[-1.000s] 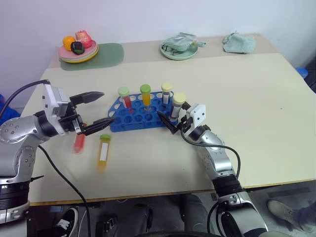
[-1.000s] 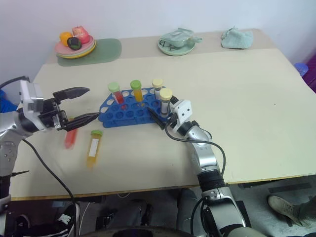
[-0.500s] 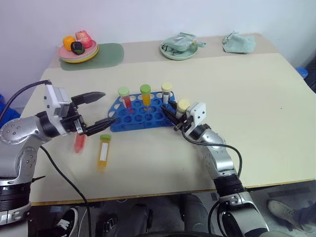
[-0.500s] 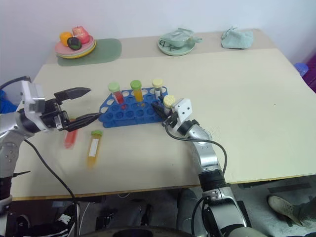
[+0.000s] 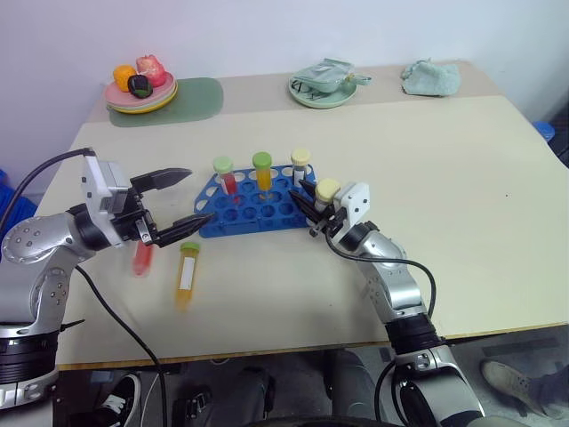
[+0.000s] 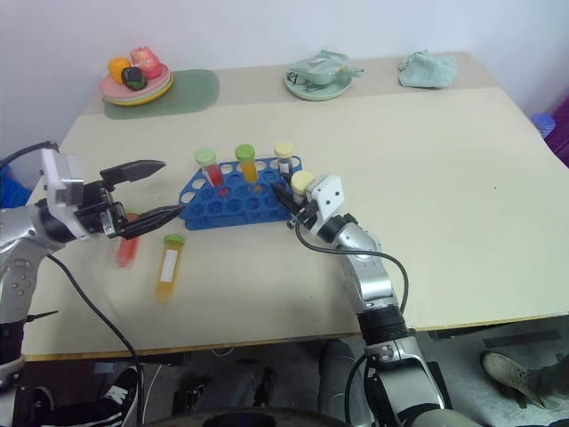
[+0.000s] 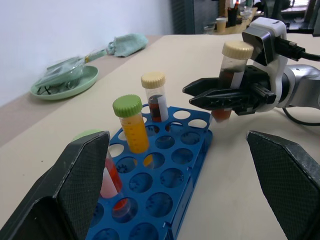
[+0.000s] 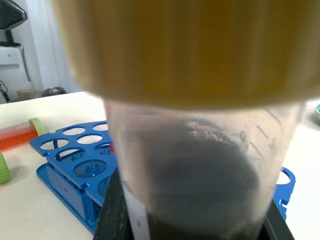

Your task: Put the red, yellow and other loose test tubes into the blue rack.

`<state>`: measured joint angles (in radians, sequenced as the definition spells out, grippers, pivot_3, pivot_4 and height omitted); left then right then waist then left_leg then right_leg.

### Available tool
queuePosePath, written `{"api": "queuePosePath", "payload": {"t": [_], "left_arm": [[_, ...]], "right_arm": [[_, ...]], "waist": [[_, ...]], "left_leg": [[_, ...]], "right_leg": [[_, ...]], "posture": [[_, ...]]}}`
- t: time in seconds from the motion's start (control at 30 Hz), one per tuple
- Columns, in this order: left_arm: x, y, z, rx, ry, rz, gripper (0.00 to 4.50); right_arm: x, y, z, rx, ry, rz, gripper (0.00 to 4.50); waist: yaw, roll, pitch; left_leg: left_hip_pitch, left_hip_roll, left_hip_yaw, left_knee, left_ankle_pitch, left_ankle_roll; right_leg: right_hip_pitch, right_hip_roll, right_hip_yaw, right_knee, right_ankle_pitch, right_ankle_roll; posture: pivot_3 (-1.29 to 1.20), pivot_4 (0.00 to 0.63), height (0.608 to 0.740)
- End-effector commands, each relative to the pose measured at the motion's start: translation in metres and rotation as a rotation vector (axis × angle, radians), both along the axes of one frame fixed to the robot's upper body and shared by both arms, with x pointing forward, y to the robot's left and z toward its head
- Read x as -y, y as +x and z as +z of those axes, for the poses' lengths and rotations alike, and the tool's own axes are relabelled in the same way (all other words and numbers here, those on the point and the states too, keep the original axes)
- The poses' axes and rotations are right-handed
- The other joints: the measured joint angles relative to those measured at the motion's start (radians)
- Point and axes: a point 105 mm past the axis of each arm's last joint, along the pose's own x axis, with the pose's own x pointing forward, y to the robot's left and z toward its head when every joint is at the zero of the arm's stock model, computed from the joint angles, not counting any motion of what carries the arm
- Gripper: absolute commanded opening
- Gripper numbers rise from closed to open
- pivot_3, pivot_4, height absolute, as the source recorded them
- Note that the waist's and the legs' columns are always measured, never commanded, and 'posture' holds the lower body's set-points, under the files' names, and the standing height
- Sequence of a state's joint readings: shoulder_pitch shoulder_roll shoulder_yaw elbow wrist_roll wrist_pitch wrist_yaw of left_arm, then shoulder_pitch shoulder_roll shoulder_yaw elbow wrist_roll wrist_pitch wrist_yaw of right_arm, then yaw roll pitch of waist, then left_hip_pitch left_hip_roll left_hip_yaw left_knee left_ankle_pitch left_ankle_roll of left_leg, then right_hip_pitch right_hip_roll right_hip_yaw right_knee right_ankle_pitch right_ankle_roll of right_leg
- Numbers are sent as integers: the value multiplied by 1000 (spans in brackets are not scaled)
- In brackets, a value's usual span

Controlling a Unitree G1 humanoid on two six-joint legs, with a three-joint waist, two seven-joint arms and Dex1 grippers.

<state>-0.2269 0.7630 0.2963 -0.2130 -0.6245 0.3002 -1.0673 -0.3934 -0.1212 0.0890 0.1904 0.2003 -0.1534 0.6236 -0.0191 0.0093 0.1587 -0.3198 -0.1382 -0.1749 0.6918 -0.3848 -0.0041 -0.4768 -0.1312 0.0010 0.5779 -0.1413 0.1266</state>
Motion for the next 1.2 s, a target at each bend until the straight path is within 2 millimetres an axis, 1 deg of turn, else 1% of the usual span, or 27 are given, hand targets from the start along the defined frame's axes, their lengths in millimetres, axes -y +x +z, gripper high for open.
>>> {"api": "queuePosePath", "payload": {"t": [0.03,0.2,0.27,0.4,0.5,0.7,0.83,1.07,1.2], "left_arm": [[2,-4,7,32,-9,-18,4500],[3,-4,7,29,-16,-21,4500],[3,-3,6,30,-18,-21,4500],[6,-3,6,37,-23,-24,4500],[6,-3,5,36,-28,-22,4500],[6,-5,5,35,-30,-17,4500],[6,-6,4,37,-30,-16,4500],[8,-5,5,40,-40,-14,4500],[8,-5,5,43,-37,-13,4500]], "right_arm": [[-3,-3,21,70,2,12,645],[-11,-2,37,84,-6,42,645],[-15,1,40,80,-11,54,645],[-19,7,35,65,-39,75,645],[-24,12,27,48,-70,102,645],[-27,15,19,50,-100,146,645],[-22,22,20,65,-117,142,645],[-22,30,23,70,-146,165,645],[-20,34,29,73,-129,168,645]], "waist": [[0,0,0],[0,0,0],[0,0,0],[0,0,0],[0,0,0],[-2,0,0],[-2,0,0],[-2,0,0],[-2,0,0]], "left_leg": [[0,0,0,0,0,0],[0,0,0,0,0,0],[0,0,0,0,0,0],[0,0,0,0,0,0],[0,0,0,0,0,0],[0,0,0,0,0,0],[0,0,0,0,0,0],[0,1,0,0,0,0],[0,1,0,0,0,0]], "right_leg": [[0,0,0,0,0,0],[0,0,0,0,0,0],[0,0,0,0,0,0],[0,0,0,0,0,0],[0,0,0,0,0,0],[0,0,0,0,0,0],[0,0,0,0,0,0],[0,0,0,0,0,-1],[0,0,0,0,1,-1]], "posture": [[0,150,740],[0,150,740],[0,150,740],[0,150,740],[0,150,740],[0,150,740],[0,150,740],[0,150,740],[0,150,740]]}}
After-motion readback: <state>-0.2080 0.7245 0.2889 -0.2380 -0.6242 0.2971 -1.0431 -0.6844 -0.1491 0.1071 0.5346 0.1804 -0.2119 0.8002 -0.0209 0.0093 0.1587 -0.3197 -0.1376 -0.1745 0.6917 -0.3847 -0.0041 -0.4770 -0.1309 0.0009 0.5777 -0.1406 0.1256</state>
